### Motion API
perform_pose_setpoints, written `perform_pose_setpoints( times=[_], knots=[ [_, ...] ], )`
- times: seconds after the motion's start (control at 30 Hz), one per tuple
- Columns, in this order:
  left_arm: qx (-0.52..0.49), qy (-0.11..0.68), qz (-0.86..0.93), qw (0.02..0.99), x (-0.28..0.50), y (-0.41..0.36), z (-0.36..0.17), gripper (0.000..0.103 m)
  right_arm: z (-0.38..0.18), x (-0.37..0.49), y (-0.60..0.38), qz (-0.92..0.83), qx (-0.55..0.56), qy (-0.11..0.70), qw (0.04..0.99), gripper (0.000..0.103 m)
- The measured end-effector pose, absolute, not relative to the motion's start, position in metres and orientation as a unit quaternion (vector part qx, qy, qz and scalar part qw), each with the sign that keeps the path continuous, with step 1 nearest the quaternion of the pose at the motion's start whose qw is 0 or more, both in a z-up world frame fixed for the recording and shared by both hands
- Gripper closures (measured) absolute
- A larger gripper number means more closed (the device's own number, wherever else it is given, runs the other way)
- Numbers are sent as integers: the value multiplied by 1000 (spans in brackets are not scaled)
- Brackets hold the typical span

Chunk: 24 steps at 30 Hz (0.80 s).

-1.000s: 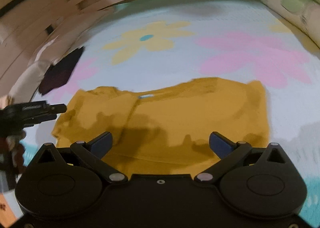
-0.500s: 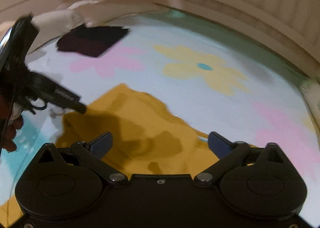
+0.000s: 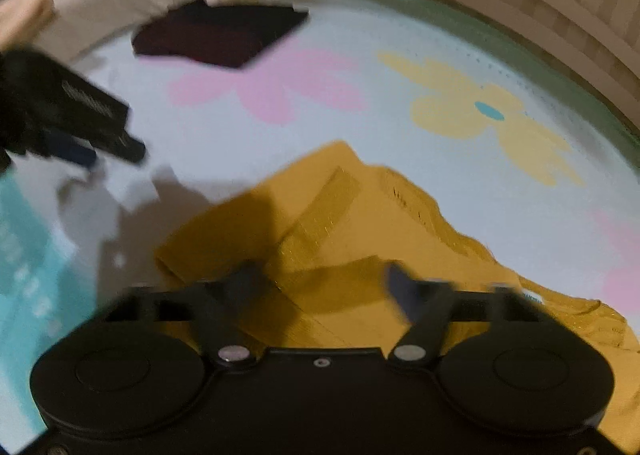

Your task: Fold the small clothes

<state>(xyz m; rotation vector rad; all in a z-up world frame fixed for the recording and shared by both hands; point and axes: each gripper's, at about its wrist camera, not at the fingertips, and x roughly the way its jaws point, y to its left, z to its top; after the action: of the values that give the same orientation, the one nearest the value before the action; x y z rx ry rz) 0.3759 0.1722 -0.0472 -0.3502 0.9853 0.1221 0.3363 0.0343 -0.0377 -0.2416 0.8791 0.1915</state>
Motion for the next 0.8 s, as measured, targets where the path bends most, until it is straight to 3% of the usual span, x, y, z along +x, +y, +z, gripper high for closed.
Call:
perform_pose_setpoints(
  times=[0.03,0.07,0.43,0.8],
  knots=[
    [-166,468,54,867,376,171,-46,52,-33,336,25,95,-86,428,895,84],
    [-163,465,49,869,375,170,-44,52,-28,336,17,87,-68,430,896,88],
    [-135,442,-29,886,367,130,-26,51,46,277,-153,-20,88,388,917,88],
    [-109,446,-45,887,366,108,-26,51,44,234,-256,-107,182,382,900,88]
  ],
)
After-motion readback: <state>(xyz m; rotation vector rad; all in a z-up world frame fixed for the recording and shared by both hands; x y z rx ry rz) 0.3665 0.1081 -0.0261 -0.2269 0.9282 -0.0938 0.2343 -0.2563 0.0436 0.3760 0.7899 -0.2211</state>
